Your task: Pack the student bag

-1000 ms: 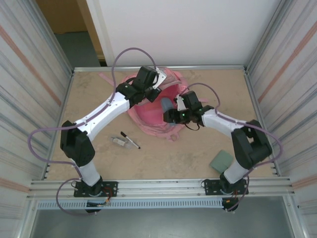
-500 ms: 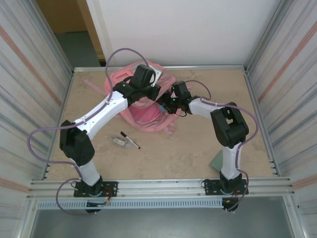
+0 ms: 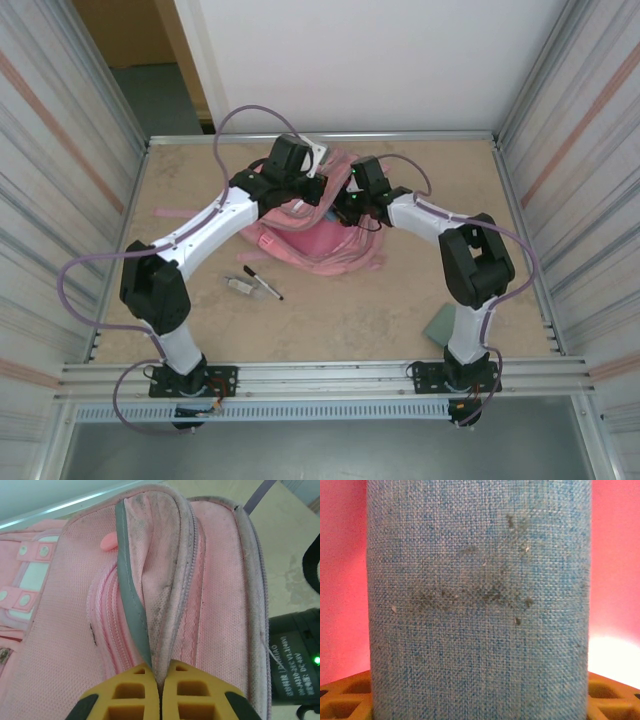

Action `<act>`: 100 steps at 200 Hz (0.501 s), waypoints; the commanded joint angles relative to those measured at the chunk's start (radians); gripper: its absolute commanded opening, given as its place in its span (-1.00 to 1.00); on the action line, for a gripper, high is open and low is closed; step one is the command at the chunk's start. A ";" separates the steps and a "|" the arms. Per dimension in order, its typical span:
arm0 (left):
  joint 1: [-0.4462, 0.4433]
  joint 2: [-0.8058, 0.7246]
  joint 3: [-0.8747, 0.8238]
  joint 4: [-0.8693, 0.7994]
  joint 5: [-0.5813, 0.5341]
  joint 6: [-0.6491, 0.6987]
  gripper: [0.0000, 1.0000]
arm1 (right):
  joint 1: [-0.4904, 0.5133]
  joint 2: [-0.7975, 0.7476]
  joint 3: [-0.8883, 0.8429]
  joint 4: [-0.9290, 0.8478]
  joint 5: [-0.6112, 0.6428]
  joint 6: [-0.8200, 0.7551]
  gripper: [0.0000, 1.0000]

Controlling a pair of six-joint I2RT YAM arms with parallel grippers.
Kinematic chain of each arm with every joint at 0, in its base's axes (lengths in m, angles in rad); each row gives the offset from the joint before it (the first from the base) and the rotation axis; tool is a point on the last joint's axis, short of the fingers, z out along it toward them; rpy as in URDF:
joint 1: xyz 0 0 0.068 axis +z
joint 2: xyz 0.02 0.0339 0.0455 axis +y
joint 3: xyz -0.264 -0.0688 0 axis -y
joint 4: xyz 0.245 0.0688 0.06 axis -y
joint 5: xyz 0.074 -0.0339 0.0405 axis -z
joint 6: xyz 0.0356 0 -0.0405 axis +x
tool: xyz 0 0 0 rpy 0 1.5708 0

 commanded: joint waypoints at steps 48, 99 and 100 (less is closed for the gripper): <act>0.047 -0.070 -0.031 0.194 0.148 -0.059 -1.00 | 0.011 0.173 0.074 0.211 -0.038 0.083 0.18; 0.058 -0.042 -0.007 0.185 0.211 -0.041 -1.00 | -0.056 0.105 0.035 0.231 -0.162 0.043 0.62; 0.059 -0.042 -0.008 0.185 0.212 -0.042 -1.00 | -0.056 0.105 0.035 0.232 -0.167 0.042 0.62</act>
